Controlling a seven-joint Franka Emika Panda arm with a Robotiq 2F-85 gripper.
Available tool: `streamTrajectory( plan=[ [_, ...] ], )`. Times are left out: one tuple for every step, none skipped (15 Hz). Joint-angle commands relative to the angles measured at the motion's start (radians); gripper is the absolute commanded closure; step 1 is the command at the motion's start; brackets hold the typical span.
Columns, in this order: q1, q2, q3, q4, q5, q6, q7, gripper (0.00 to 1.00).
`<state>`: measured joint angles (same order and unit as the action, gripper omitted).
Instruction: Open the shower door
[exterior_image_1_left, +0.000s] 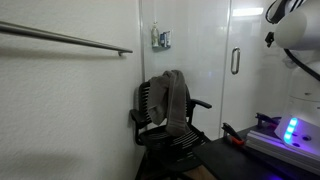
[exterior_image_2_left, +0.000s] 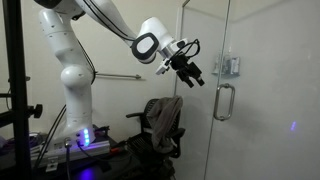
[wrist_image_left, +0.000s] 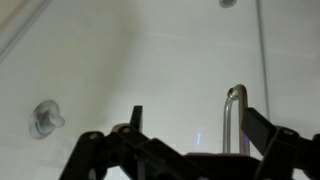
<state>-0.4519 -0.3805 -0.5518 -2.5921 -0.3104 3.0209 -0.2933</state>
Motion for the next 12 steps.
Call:
streamTrajectory(
  plan=[
    [-0.052,0.078,0.032,-0.013,-0.019,0.267,-0.03,0.0],
    [-0.037,0.106,0.024,-0.015,-0.004,0.347,-0.037,0.0],
    [0.004,0.144,-0.012,-0.017,-0.012,0.422,-0.017,0.0],
    [0.015,0.172,-0.018,-0.013,-0.006,0.469,-0.008,0.0],
    [0.064,0.186,-0.052,-0.012,-0.004,0.486,0.019,0.0],
    [0.102,0.201,-0.08,-0.014,-0.014,0.495,0.06,0.0],
    [0.152,0.178,-0.116,0.0,-0.034,0.442,0.098,0.0],
    [0.21,0.189,-0.162,-0.01,-0.057,0.444,0.151,0.0],
    [0.261,0.213,-0.188,0.005,-0.051,0.44,0.199,0.0],
    [0.292,0.22,-0.216,0.012,-0.057,0.438,0.224,0.0],
    [0.232,0.185,-0.161,-0.013,-0.038,0.437,0.171,0.0],
    [0.266,0.189,-0.184,-0.011,-0.038,0.437,0.192,0.0]
  ],
)
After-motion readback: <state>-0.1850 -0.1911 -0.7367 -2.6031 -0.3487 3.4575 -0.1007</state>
